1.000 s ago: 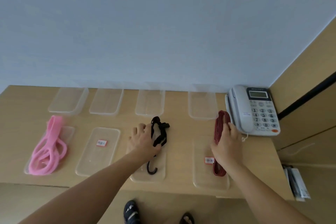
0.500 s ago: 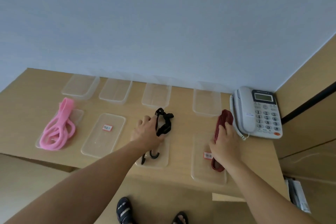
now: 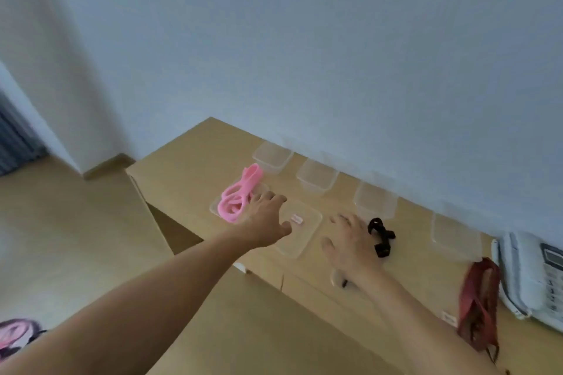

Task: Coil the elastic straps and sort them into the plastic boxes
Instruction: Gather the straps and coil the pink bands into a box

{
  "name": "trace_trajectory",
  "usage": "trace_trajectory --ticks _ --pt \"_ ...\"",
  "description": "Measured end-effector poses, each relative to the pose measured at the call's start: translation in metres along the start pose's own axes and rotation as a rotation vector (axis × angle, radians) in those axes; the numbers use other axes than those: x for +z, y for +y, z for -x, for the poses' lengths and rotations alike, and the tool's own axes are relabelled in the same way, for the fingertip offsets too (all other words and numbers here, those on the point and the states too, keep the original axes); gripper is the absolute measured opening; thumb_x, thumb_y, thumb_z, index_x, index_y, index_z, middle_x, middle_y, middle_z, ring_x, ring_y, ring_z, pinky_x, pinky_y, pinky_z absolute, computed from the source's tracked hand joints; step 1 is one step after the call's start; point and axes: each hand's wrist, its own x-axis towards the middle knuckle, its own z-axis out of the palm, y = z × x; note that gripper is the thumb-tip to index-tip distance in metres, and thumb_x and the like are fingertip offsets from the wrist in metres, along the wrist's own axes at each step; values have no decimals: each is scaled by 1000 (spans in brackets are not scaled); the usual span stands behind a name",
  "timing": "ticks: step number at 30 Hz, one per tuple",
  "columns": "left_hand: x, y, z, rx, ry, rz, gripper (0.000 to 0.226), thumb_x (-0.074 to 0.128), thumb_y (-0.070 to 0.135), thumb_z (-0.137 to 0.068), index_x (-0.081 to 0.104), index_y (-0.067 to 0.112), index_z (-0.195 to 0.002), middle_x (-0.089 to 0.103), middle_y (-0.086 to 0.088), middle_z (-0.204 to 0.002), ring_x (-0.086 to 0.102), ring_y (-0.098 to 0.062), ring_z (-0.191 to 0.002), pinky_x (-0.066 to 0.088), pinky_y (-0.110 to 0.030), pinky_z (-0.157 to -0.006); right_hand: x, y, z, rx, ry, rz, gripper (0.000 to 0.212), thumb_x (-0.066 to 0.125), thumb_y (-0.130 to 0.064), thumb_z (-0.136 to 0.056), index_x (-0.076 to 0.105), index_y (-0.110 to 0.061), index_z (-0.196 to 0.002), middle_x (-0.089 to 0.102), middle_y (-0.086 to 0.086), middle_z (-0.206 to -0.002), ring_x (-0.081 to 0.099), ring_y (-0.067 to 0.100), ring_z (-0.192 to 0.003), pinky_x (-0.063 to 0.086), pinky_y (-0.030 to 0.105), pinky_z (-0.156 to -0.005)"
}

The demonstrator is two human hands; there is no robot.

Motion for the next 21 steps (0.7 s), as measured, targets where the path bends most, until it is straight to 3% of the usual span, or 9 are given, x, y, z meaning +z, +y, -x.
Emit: trace_trajectory --ticks 6,12,21 --pt "-87 -151 95 -175 204 105 64 62 41 -88 41 21 -146 42 -3 -147 37 -25 -134 35 -38 -108 37 -183 -8 -254 -79 -44 43 55 -36 -93 49 -18 -132 45 4 -139 38 25 -128 35 37 -106" --pt "-123 -282 207 -421 343 138 62 60 43 -89 43 21 -145 44 -4 -145 36 -25 -136 38 -41 -108 82 -345 13 -490 -180 -120 52 54 -41 -94 46 -17 -139 39 2 -146 29 23 -137 29 38 -112" --pt "-108 -404 311 -744 427 224 59 61 46 -88 47 24 -141 44 1 -144 34 -20 -134 34 -33 -105 142 -475 29 -837 -388 -149 55 54 -43 -95 46 -17 -142 36 -2 -149 26 16 -139 26 34 -115"
